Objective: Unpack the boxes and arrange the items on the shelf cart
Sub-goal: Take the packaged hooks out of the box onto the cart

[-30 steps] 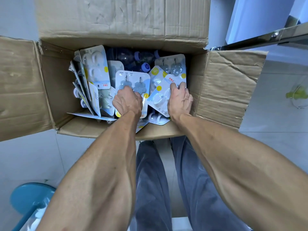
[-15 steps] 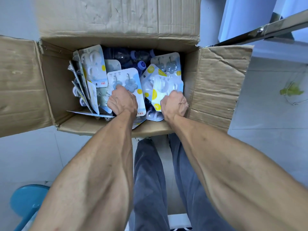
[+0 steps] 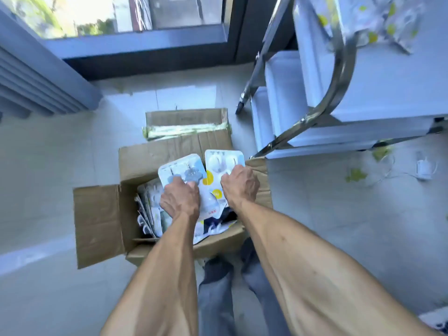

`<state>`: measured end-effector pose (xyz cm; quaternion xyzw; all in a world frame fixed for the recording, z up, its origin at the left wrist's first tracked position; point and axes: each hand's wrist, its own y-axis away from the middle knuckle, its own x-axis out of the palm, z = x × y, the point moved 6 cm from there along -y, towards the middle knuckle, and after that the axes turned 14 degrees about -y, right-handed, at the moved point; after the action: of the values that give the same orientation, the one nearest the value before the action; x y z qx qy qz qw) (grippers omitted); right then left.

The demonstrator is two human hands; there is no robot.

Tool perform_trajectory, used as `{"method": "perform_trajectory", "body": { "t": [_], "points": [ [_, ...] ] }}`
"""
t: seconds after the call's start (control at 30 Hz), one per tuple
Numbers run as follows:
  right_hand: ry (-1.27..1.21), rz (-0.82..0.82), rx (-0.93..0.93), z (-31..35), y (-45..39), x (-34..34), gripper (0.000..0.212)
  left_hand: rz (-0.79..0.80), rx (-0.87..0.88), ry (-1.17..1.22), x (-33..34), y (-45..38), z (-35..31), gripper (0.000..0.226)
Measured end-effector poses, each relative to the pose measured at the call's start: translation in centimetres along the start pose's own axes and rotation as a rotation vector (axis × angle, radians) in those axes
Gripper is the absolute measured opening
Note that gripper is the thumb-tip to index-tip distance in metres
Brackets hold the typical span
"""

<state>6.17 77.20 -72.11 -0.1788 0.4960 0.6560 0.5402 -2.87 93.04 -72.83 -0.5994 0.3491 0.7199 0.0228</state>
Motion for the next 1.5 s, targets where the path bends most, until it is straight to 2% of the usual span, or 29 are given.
{"method": "perform_trajectory", "body": {
  "t": [0.2, 0.37, 0.47, 0.63, 0.77, 1.0, 1.23, 1.5],
  "points": [
    [-0.105, -0.160, 0.014, 4.4, 4.4, -17.5, 0.020, -0.139, 0.157, 0.096, -15.3, 8.0, -6.3, 0.023],
    [-0.241, -0.398, 0.121, 4.4, 5.6, -31.5, 0.029, -0.334, 0.382, 0.077, -26.4, 14.5, -15.9, 0.024],
    [-0.325, -0.518, 0.166, 2.7, 4.0, -38.2, 0.030, -0.382, 0.482, 0.070, -30.0, 17.7, -22.9, 0.025],
    [-0.326, -0.543, 0.246, -1.8, -2.8, -45.4, 0.026, -0.346, 0.616, 0.001, -29.6, 21.5, -34.6, 0.022],
    [-0.275, -0.506, 0.277, -5.3, -9.7, -47.5, 0.023, -0.233, 0.587, -0.106, -25.5, 21.3, -41.5, 0.023],
    [-0.126, -0.313, 0.256, -9.5, -20.6, -45.6, 0.021, -0.042, 0.455, -0.248, -16.6, 16.2, -47.8, 0.025],
    [-0.017, -0.170, 0.189, -11.3, -26.0, -42.0, 0.022, 0.036, 0.337, -0.279, -11.8, 12.5, -49.2, 0.020],
    [0.019, -0.071, 0.240, -11.2, -27.7, -40.3, 0.023, 0.019, 0.352, -0.288, -10.9, 11.1, -49.7, 0.016]
  ]
}}
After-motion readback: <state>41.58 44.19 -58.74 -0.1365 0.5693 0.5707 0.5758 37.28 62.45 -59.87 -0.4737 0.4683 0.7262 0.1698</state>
